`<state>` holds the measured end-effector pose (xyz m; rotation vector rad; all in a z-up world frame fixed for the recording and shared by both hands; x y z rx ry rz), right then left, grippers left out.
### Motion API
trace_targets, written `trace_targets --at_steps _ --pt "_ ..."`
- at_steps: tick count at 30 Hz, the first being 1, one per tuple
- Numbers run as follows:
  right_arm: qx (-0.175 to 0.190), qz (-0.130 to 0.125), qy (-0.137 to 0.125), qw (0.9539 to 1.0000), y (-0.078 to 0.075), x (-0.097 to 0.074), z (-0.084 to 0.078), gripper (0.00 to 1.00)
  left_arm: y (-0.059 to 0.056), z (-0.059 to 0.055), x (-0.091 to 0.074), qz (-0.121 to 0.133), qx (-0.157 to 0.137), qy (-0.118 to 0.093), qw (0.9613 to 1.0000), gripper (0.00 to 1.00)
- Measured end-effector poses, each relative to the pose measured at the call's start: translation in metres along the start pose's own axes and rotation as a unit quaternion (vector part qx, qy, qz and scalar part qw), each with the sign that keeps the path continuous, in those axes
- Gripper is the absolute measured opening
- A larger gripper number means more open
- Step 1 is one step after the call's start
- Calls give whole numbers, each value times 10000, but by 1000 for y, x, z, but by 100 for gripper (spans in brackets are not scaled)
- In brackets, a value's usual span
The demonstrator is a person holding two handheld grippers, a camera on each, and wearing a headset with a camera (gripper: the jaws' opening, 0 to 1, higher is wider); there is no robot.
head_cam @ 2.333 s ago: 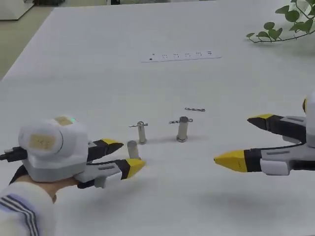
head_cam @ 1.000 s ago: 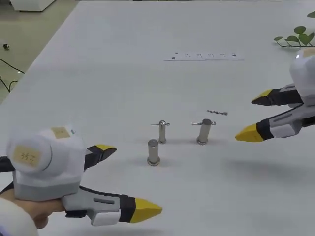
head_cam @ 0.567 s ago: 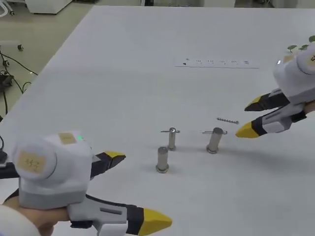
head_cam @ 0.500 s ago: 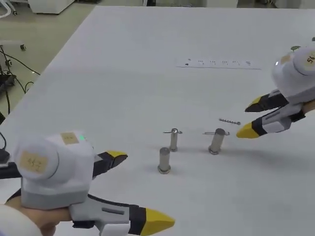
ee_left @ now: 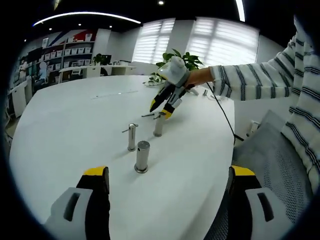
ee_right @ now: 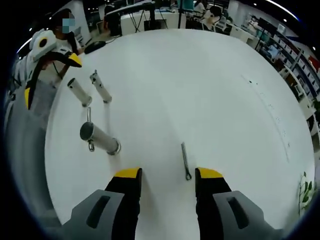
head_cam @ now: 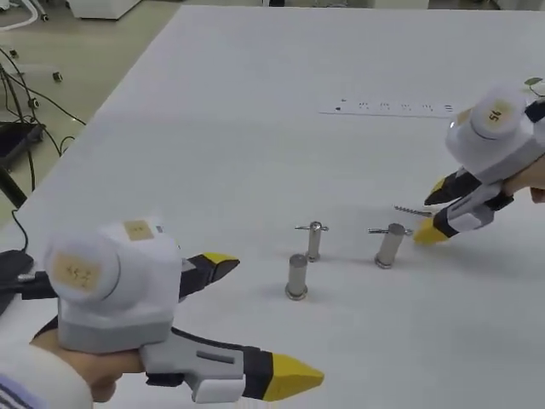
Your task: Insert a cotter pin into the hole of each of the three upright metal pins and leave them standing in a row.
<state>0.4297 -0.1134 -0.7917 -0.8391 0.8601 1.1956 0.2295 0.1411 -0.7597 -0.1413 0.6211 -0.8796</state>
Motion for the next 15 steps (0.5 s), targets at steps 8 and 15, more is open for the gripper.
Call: trace_targets --at_steps 8,15 --pt "90 132 122 9998 2 3 3 41 -1 4 -3 70 -100 -117 9999 99" --pt "166 112 162 9997 -3 3 2 36 0 -2 -3 99 -39 15 9999 99"
Point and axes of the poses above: the centre of the closed fingertips' face, and the gripper's own axes: x roughly forward along the fingers, y roughly to its left, z roughly out of its top, the point moved 8 cm from there along -x, roughly backward along the fingers, and after that the axes turned 8 degrees about -x, right-handed, at the moved point
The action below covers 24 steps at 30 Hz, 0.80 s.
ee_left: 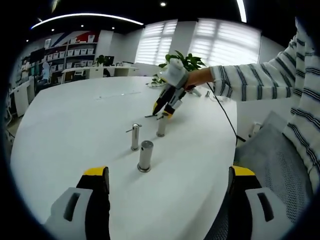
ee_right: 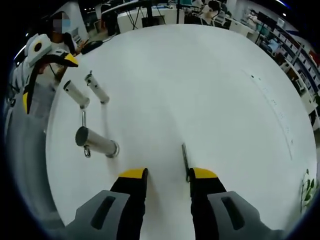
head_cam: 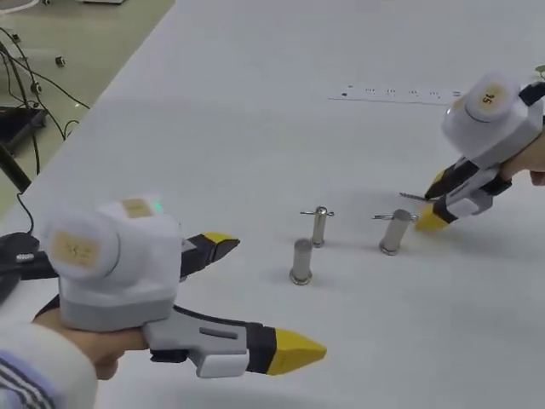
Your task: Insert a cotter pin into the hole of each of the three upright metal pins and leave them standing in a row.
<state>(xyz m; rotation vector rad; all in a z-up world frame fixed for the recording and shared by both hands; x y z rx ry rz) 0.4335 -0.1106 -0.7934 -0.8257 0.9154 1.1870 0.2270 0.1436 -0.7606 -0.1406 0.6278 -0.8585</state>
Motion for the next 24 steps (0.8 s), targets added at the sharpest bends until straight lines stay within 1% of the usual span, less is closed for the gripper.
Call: trace_targets --at_steps 3,8,11,13,16,17,18,22,23,24 --pt "-74 20 20 10000 -3 0 0 31 0 -2 1 -7 -49 -2 10000 99" --pt "1 -38 84 10000 -8 1 1 21 -2 -4 2 -61 -104 -19 9999 99" --pt "16 -110 128 9999 -10 1 0 12 -3 -3 1 -97 -165 -85 9998 99" --pt "-39 -174 180 9997 -11 2 2 6 -3 -3 1 -104 -186 -95 9997 99" --pt "-146 -174 270 9994 -11 2 4 5 -2 -4 0 -107 -223 -79 9997 99" --pt "-339 -183 300 9988 -13 3 4 5 -2 -4 0 -64 -225 -86 9997 99" --pt "-347 -193 302 9988 -13 3 4 5 -1 -4 0 -47 -205 -96 9997 100" --pt "-102 -229 259 9994 -15 3 2 4 -1 -3 -1 -36 -169 -123 9998 100" --pt "-23 -229 239 9994 -15 3 2 4 -1 -2 -2 -10 -155 -122 9998 100" --pt "-48 -227 220 9995 -15 3 1 4 1 -2 -2 70 -89 -116 9999 100"
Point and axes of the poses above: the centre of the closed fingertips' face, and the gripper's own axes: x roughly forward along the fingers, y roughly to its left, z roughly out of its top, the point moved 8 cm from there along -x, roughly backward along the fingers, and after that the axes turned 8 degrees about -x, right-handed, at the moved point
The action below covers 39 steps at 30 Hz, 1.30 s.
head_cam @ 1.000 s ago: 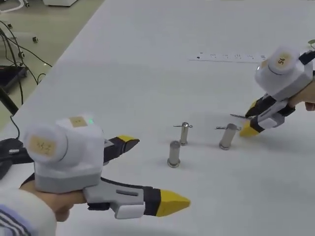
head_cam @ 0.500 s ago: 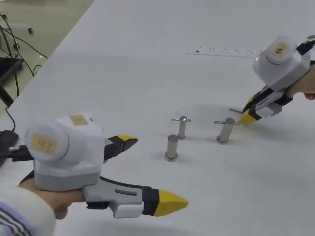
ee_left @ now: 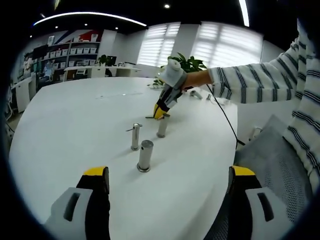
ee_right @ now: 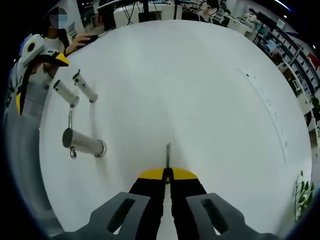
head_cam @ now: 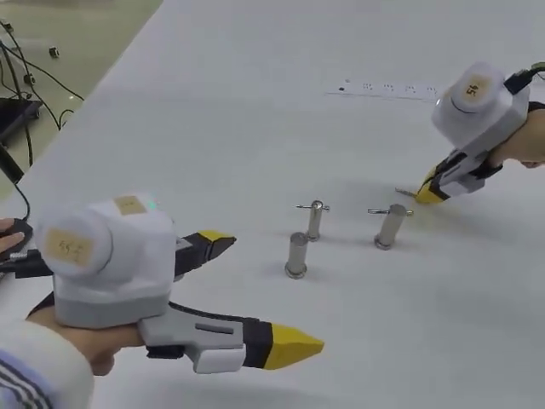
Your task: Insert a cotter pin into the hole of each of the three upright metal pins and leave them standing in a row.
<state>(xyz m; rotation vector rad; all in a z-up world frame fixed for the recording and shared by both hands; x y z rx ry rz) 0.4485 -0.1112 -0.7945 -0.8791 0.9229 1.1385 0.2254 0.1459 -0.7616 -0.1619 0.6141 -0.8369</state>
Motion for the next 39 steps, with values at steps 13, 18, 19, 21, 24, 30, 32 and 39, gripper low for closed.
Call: trace_targets --at_steps 13,18,19,21,24,30,32,39 --pt "-193 -378 -39 9991 3 -1 0 3 0 4 -2 202 151 -53 9997 99" --pt "-190 -459 -75 9987 7 -5 -5 3 0 8 -2 172 3 -266 9995 99" --pt "-191 -475 -84 9987 8 -7 -5 3 0 9 -2 187 -9 -328 9993 99" --pt "-199 -526 -133 9983 9 -10 -5 2 2 13 -2 319 185 -434 9984 97" --pt "-277 -559 -196 9979 13 -16 -4 2 2 16 -1 285 91 -446 9986 94" --pt "-368 -685 -303 9965 20 -29 -1 2 2 20 2 318 157 -437 9984 92" --pt "-338 -706 -374 9962 24 -33 -1 2 3 21 2 383 133 -395 9984 90" --pt "-388 -844 -620 9937 41 -50 0 2 5 25 4 422 72 -444 9981 84"
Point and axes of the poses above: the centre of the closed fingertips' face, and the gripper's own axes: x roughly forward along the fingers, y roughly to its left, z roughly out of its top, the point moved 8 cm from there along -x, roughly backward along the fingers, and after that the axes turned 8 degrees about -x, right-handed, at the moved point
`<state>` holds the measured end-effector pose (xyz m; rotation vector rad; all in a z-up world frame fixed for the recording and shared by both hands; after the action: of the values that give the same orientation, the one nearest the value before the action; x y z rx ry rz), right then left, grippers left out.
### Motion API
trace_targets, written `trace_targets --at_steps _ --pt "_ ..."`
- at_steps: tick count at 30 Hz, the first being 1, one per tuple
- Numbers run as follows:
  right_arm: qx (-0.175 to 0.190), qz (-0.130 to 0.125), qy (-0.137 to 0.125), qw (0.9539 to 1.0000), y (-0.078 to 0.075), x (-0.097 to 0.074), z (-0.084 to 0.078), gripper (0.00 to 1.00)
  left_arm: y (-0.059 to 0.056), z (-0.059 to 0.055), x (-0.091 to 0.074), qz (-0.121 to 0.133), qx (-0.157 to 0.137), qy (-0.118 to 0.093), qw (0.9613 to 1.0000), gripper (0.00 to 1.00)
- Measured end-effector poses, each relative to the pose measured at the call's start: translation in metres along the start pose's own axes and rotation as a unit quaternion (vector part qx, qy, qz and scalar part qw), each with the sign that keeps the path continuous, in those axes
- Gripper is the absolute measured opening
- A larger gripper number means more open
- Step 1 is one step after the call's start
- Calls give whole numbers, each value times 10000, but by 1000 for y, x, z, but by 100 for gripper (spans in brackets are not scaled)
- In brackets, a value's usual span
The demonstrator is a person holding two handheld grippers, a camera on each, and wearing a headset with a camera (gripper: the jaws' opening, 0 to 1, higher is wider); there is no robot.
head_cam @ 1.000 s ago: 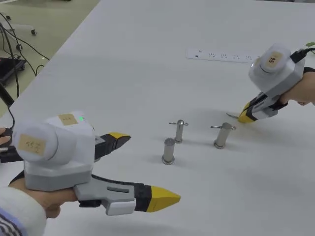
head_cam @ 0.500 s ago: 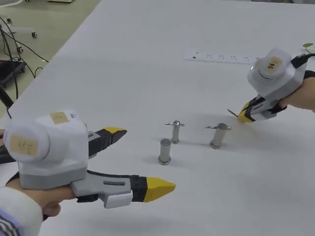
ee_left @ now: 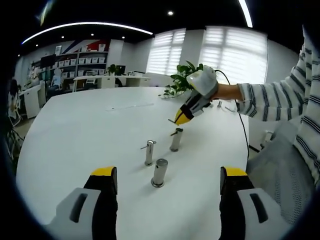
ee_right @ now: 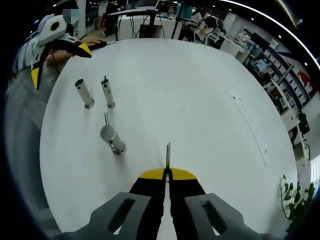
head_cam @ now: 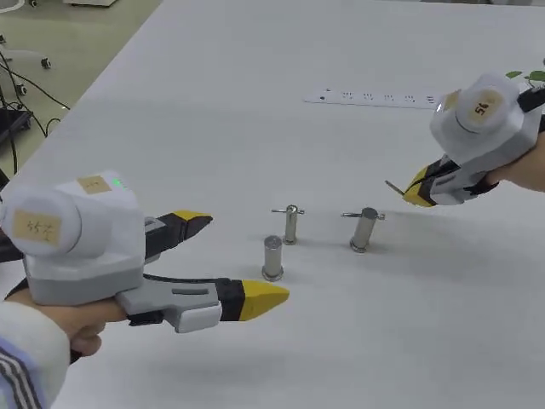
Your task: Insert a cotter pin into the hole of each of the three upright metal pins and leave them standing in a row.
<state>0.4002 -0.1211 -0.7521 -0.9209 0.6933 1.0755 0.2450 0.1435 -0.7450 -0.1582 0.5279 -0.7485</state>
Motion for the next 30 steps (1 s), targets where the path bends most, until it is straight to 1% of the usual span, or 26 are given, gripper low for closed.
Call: trace_targets --at_steps 2,4,7,9,11,13,15,17,19,22,24,27,30 --pt "6 -42 -73 10000 3 -6 2 2 1 1 1 32 -17 0 10000 83" --pt "-62 -81 -118 9999 7 -12 4 2 1 2 2 49 -43 13 10000 81" --pt "-121 -132 -185 9997 12 -19 6 2 5 3 5 164 -139 70 9997 82" --pt "-125 -160 -242 9995 16 -24 8 2 7 3 5 209 -219 104 9995 81" --pt "-190 -187 -275 9993 22 -29 9 2 7 4 6 185 -307 98 9993 78" --pt "-225 -180 -309 9991 26 -31 9 2 7 5 7 177 -371 98 9991 76" --pt "-249 -170 -357 9989 32 -33 10 2 8 6 10 226 -415 132 9988 76" --pt "-282 -172 -384 9987 37 -34 12 2 9 6 11 274 -372 137 9988 78" --pt "-282 -124 -456 9985 43 -37 14 3 9 8 13 251 -381 129 9989 76" --pt "-115 82 -693 9975 54 -41 22 3 12 14 16 283 -537 36 9981 73" --pt "-141 108 -757 9970 60 -45 26 3 14 18 17 281 -584 -47 9979 73" --pt "-182 126 -888 9958 66 -51 33 3 14 23 21 221 -612 -58 9979 72" --pt "-253 119 -997 9946 72 -55 40 3 13 28 25 167 -568 -32 9982 71"
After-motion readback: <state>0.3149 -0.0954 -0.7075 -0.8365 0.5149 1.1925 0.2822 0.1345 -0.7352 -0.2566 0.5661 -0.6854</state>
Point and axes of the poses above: the centre of the closed fingertips' face, and the gripper's own axes: x roughly forward along the fingers, y roughly to its left, z roughly out of its top, the point moved 8 cm from there along -x, roughly backward along the fingers, and after that the axes turned 8 degrees about -x, right-handed, at the moved point
